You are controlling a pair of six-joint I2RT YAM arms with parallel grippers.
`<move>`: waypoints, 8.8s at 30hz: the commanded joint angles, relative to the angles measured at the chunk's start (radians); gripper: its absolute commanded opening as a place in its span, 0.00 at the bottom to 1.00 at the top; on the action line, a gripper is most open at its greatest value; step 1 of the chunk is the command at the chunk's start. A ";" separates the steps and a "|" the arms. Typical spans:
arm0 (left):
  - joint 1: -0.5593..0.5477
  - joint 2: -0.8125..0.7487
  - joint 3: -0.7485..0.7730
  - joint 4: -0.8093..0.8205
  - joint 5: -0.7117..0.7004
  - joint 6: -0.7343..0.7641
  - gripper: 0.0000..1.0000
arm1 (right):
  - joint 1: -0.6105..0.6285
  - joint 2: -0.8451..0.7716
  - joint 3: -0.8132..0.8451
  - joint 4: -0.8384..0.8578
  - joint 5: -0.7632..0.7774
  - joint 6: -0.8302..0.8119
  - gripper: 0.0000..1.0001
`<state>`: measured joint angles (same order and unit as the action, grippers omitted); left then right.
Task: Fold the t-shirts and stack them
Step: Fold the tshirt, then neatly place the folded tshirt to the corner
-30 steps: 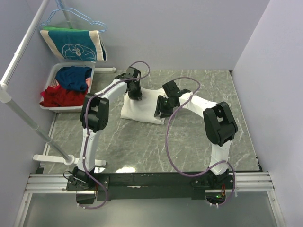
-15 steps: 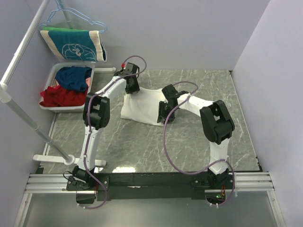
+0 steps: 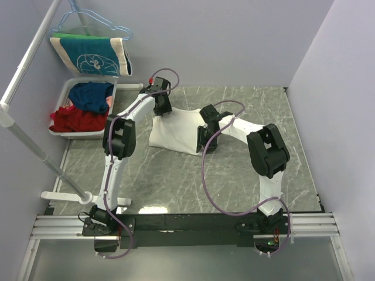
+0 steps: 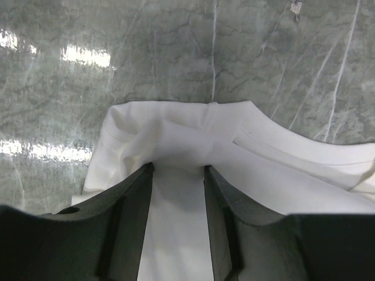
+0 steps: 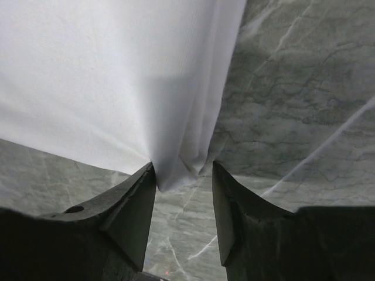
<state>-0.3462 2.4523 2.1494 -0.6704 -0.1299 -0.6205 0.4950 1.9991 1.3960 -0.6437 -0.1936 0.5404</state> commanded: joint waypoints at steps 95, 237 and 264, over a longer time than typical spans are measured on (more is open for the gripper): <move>0.110 -0.958 -0.893 0.170 0.013 0.053 0.63 | -0.236 0.076 0.043 0.319 -0.276 -0.002 0.94; 0.185 -0.556 -0.457 0.124 0.147 0.091 0.59 | -0.562 0.612 1.097 -0.332 0.324 -0.329 0.59; 0.184 -0.616 -0.522 0.155 0.168 0.122 0.60 | -0.616 0.249 0.600 -0.334 0.384 -0.206 0.36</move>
<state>-0.1650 1.9095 1.6379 -0.5468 0.0223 -0.5156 -0.1059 2.3711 2.0487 -0.9936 0.1741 0.2955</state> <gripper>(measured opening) 0.597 0.329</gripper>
